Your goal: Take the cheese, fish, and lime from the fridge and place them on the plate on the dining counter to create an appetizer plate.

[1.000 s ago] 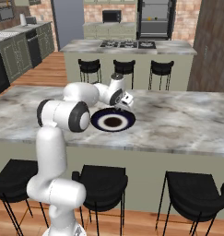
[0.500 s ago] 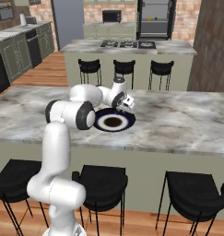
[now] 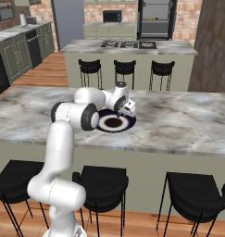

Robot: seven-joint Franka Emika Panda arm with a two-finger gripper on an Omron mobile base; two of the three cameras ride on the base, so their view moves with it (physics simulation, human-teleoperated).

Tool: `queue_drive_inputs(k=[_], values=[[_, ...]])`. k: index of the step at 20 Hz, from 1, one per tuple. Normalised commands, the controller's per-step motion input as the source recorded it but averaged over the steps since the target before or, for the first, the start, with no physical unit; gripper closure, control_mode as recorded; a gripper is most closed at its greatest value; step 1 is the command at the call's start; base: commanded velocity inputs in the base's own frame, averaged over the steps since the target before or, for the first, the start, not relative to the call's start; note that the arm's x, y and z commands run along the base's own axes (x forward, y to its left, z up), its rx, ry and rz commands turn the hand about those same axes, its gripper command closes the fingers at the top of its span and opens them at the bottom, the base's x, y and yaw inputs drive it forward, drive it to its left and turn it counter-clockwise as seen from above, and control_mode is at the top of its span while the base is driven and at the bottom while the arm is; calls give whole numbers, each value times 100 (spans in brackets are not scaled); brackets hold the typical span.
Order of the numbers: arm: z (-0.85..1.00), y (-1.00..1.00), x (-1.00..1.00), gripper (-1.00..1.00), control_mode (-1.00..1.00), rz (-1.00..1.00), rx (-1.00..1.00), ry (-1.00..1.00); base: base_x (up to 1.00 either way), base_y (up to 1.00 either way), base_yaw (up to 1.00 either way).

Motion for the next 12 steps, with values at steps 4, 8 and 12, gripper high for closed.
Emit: queue_drive_inputs(k=[4, 8, 12], values=[[-32, -13, 14, 100, -100, 0, 0, 0, 0, 0, 0], [-28, -12, 11, 100, -100, 0, 0, 0, 0, 0, 0], [-26, -11, 17, 100, -100, 0, 0, 0, 0, 0, 0]])
